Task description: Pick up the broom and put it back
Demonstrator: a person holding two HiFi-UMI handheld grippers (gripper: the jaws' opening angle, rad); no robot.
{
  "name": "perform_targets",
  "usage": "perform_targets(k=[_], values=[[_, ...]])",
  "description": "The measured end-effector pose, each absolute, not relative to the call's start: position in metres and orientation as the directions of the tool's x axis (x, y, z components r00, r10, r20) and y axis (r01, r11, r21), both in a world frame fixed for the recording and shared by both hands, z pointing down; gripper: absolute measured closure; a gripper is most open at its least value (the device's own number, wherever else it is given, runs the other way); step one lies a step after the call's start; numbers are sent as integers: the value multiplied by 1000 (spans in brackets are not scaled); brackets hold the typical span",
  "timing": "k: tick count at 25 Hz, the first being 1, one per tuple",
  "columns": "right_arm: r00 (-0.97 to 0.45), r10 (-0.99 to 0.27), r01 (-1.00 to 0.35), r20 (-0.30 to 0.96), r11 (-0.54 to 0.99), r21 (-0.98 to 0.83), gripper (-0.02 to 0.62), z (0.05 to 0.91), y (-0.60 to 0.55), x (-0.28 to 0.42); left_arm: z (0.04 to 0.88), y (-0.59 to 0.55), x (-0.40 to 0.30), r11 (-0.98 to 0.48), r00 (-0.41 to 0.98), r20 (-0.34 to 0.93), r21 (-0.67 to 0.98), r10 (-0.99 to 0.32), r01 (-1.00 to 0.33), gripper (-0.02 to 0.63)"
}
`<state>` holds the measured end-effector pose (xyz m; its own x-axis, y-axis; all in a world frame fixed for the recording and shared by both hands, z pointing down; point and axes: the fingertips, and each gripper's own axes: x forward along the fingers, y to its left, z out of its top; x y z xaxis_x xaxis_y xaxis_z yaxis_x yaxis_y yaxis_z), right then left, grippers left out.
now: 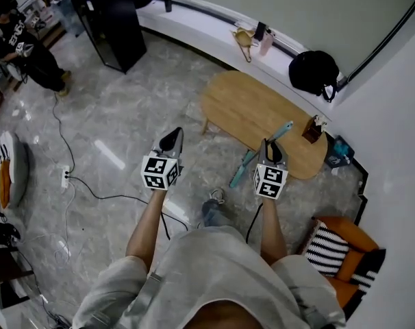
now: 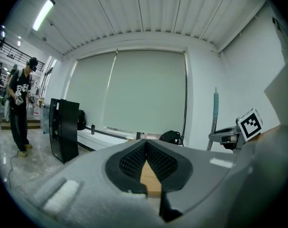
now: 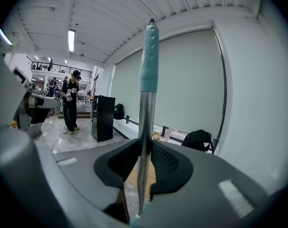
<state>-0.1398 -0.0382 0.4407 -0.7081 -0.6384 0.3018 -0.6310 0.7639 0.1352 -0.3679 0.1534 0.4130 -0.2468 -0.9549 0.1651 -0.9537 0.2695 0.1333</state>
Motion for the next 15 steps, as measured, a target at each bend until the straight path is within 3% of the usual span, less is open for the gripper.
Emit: perform_targets(k=[15], values=[[-652,-680,-688,336,716,114,512,458,-89,-153,401,-3,-375,43,-27,151,106,-988,-993,611]])
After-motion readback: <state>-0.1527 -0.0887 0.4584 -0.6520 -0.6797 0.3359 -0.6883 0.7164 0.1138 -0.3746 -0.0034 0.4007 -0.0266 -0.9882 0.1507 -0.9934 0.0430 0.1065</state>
